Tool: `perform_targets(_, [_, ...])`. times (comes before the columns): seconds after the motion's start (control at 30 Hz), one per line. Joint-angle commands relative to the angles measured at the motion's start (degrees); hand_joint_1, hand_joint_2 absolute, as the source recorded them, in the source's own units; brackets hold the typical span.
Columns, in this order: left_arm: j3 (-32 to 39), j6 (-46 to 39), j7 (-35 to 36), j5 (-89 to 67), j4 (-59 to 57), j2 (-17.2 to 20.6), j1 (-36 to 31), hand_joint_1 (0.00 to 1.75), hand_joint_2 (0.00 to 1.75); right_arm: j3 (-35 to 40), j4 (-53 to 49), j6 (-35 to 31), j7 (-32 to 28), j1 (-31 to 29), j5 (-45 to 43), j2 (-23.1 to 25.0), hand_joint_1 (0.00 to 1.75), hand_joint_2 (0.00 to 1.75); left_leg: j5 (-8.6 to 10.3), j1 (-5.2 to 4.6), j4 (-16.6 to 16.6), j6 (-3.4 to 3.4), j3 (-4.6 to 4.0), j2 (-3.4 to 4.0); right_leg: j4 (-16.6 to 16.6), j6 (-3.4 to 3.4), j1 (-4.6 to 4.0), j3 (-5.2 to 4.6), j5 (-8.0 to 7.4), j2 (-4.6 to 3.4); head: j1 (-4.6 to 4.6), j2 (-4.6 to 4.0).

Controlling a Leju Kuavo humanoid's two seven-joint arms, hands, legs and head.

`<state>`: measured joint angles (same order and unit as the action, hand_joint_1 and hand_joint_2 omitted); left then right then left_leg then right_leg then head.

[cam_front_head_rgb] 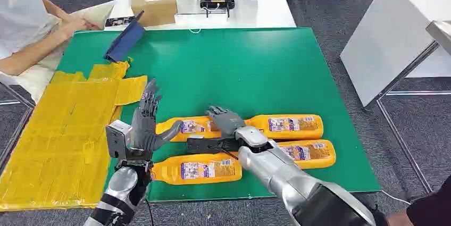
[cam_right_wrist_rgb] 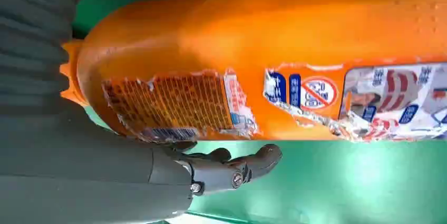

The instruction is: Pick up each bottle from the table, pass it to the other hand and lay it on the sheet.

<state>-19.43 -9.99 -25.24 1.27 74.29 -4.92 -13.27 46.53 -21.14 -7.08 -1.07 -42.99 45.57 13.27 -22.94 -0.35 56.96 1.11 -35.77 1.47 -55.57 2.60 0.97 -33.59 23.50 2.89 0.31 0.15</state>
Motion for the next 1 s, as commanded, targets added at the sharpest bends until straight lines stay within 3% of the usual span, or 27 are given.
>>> perform_targets(0.03, [-2.74,-0.17,-0.61,-0.08,-0.58,0.50,-1.26,0.00,1.75,-1.12,3.78,0.92,1.28,-1.23,0.50,-1.04,0.00,1.75,-0.02,0.04,-0.02,-0.04,0.10,-0.16,0.04,-0.05,-0.01,0.15,0.05,-0.03,0.00,0.00])
perform_targets(0.3, [-3.64,-0.66,-0.94,-0.30,3.12,0.82,0.63,0.00,1.75,-0.21,4.06,-1.04,2.74,-0.67,3.49,-1.28,0.03,1.75,-0.10,0.07,-0.01,-0.08,0.22,-0.14,0.05,-0.09,-0.03,0.29,0.10,-0.15,0.00,0.00])
perform_targets(0.33, [-3.70,-0.65,-0.94,-0.31,3.23,0.83,0.73,0.00,1.75,-0.24,4.03,-1.42,2.77,-0.50,3.67,-1.33,0.26,1.75,-0.04,0.05,-0.03,-0.05,0.11,-0.12,0.05,-0.06,-0.02,0.18,0.04,-0.08,0.00,0.00])
perform_targets(0.4, [-3.69,-0.63,-0.94,-0.31,3.28,0.87,0.85,0.00,1.75,0.06,4.10,-1.95,3.05,-0.35,4.33,-1.39,1.22,1.75,-0.08,0.08,-0.02,-0.09,0.22,-0.21,0.06,-0.10,-0.04,0.31,0.11,-0.08,0.00,0.00])
perform_targets(0.5, [-3.58,-0.52,-0.94,-0.28,3.00,0.78,0.87,0.00,1.75,-0.13,4.16,-2.91,3.23,-0.21,5.21,-1.46,1.48,1.75,-0.07,0.06,-0.03,-0.07,0.21,-0.17,0.06,-0.08,-0.03,0.28,0.09,-0.09,0.00,0.00])
perform_targets(0.63, [-2.79,-0.93,-0.78,-0.29,2.50,0.79,0.34,0.00,1.75,-0.84,3.71,-4.82,2.76,-0.09,5.44,-1.65,1.68,1.75,-0.03,0.04,-0.03,-0.05,0.14,-0.16,0.05,-0.06,-0.02,0.20,0.06,-0.05,0.00,0.00])
perform_targets(1.0, [-1.90,-1.34,-0.49,-0.69,3.13,0.57,1.26,0.00,1.75,-3.80,1.52,-14.56,1.21,1.82,6.11,-2.19,1.75,1.75,-0.07,0.06,0.00,-0.07,0.16,-0.15,0.03,-0.08,-0.03,0.23,0.08,-0.11,0.00,0.00])
